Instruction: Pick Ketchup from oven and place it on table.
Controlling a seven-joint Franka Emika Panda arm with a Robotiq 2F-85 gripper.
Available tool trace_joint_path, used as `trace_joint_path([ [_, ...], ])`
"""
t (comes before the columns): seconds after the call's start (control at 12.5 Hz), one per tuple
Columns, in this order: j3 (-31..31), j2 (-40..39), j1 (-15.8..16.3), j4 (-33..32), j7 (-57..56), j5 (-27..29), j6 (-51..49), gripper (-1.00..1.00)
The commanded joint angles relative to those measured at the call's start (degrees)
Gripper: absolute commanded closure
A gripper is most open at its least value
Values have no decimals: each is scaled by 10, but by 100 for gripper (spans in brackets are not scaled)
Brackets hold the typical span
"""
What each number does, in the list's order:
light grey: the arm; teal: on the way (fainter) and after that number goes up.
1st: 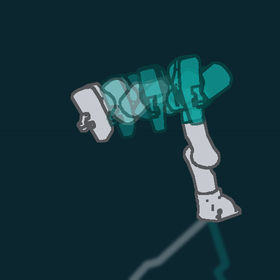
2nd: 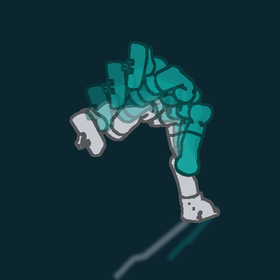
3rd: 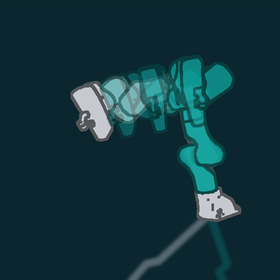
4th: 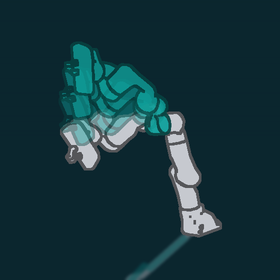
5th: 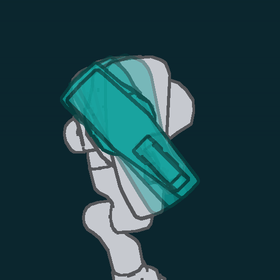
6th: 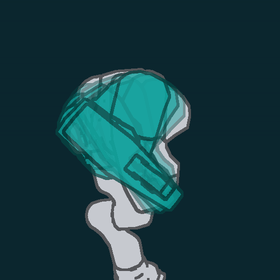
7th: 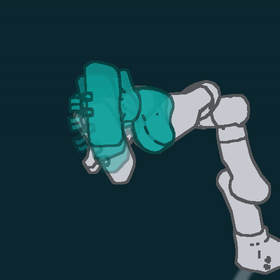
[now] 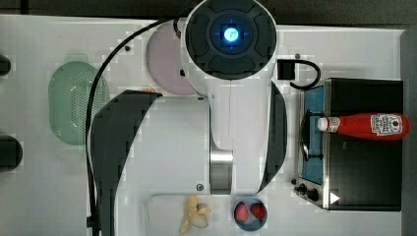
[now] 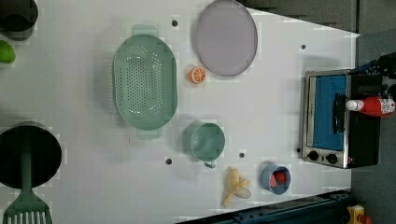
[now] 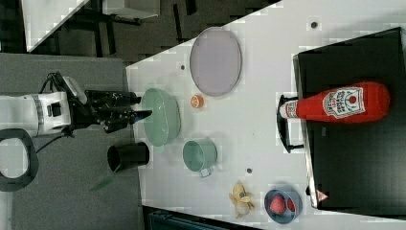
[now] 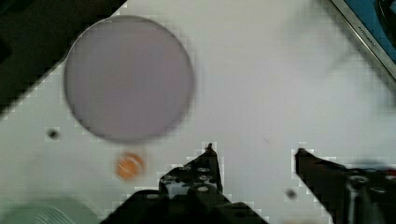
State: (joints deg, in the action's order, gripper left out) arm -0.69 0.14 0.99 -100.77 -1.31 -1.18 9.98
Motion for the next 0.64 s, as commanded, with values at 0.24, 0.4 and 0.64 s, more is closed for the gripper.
trace_joint_path([
  [0.24,-39,199,-2,-75,22,7,-129,-100],
  [0.4,-51,196,-4,-75,22,6,-126,-100],
  [0.64,-96,176,-16,-75,22,6,-97,-100],
])
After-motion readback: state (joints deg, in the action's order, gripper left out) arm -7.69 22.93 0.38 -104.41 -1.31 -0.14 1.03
